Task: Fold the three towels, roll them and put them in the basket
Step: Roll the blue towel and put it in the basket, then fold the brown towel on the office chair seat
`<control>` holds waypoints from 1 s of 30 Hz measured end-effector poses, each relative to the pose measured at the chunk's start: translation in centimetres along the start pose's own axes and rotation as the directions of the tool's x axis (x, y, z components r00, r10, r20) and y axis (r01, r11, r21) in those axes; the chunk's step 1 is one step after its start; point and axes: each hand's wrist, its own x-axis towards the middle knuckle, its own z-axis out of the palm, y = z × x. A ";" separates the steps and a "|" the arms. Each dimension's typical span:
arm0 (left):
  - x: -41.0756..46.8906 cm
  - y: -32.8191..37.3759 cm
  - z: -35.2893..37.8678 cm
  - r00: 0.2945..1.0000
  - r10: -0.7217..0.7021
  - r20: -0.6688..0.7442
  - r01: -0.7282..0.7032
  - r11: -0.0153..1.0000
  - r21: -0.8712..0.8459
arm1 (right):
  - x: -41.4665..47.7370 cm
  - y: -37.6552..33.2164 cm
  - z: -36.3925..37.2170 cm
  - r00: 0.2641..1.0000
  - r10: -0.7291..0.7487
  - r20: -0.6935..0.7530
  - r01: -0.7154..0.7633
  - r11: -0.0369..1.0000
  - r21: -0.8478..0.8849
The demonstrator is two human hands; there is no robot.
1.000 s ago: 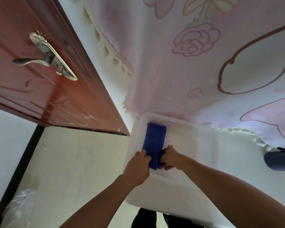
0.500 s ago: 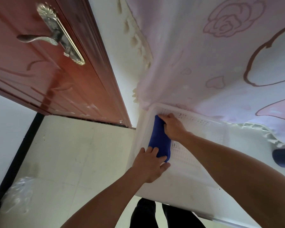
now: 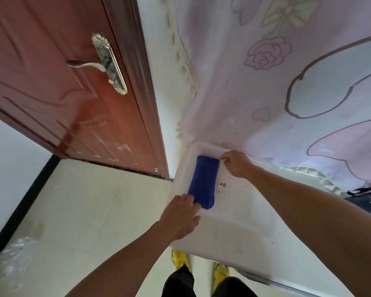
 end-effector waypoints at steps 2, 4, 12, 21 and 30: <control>-2.1 0.4 -0.2 0.993 -0.079 -0.085 0.079 0.997 -0.005 | -1.4 -0.2 -0.6 0.999 -0.048 -0.025 0.047 0.997 -0.056; -4.4 0.7 -0.3 0.972 -0.196 -0.128 0.194 0.981 -0.029 | -2.9 -1.3 -0.7 0.992 -0.128 -0.024 0.125 0.988 -0.095; -19.2 4.7 4.2 0.739 -0.673 0.023 0.662 0.720 -0.207 | -12.2 -10.4 6.4 0.806 -0.576 0.135 0.591 0.790 -0.161; -43.7 12.3 12.2 0.234 -0.967 0.104 0.916 0.183 -0.357 | -29.8 -24.4 19.7 0.370 -0.795 0.481 0.928 0.343 -0.145; -65.0 21.4 20.9 -0.118 -0.975 0.186 0.859 -0.194 -0.473 | -51.0 -35.2 35.0 0.053 -0.764 0.643 0.998 0.013 -0.067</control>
